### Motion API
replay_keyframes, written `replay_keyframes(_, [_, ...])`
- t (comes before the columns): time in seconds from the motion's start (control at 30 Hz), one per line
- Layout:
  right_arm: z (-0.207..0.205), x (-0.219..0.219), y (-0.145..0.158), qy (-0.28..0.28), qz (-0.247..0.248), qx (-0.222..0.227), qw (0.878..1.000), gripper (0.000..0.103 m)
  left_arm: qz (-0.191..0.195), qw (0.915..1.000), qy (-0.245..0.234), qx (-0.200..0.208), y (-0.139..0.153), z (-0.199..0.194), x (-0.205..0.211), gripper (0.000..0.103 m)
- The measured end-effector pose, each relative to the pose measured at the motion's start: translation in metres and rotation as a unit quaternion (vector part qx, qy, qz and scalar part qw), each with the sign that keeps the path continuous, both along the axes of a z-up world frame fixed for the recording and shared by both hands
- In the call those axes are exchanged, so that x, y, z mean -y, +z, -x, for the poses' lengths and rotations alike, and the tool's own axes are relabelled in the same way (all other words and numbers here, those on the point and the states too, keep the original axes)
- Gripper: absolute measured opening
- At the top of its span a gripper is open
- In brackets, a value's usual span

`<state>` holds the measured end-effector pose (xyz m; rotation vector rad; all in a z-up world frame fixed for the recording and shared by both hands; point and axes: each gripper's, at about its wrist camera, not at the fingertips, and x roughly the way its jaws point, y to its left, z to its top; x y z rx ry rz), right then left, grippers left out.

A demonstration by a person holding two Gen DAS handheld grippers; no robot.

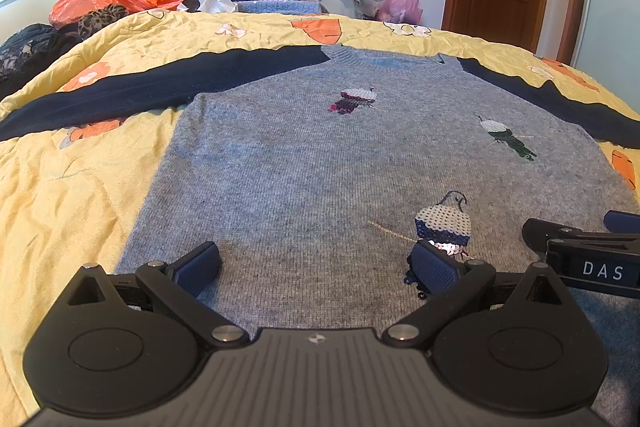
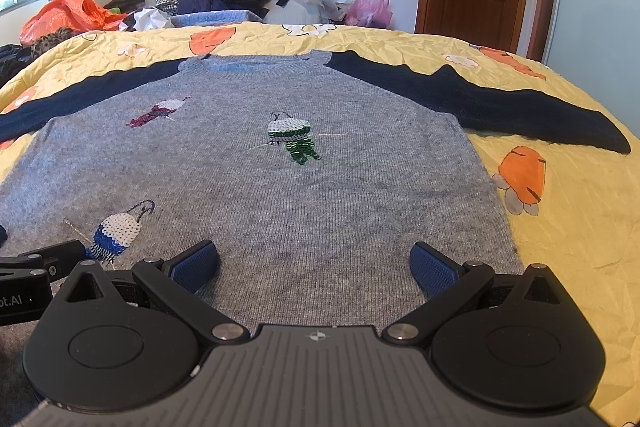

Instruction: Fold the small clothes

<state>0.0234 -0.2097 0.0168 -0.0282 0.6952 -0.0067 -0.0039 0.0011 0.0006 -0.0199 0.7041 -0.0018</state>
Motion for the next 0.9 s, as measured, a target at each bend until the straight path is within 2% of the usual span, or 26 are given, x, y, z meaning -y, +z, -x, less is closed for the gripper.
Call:
replay_keyframes(0.4, [0.0000,0.0003,0.0001,0.000,0.000,0.000,1.000,0.103,0.002,1.0000,-0.001,0.000,-0.0003,-0.0002,-0.0013,0.103])
replay_keyframes(0.63, [-0.0001,0.0004,0.0000,0.000,0.000,0.000,1.000,0.103,0.020,0.9998,-0.003,0.004,0.0006,0.0008,-0.0056,0.103])
replay_keyframes(0.9, [-0.0001,0.0003,0.0001,0.000,0.000,0.000,1.000,0.103,0.001,1.0000,-0.004,0.000,0.0004,0.0010,-0.0003,0.103])
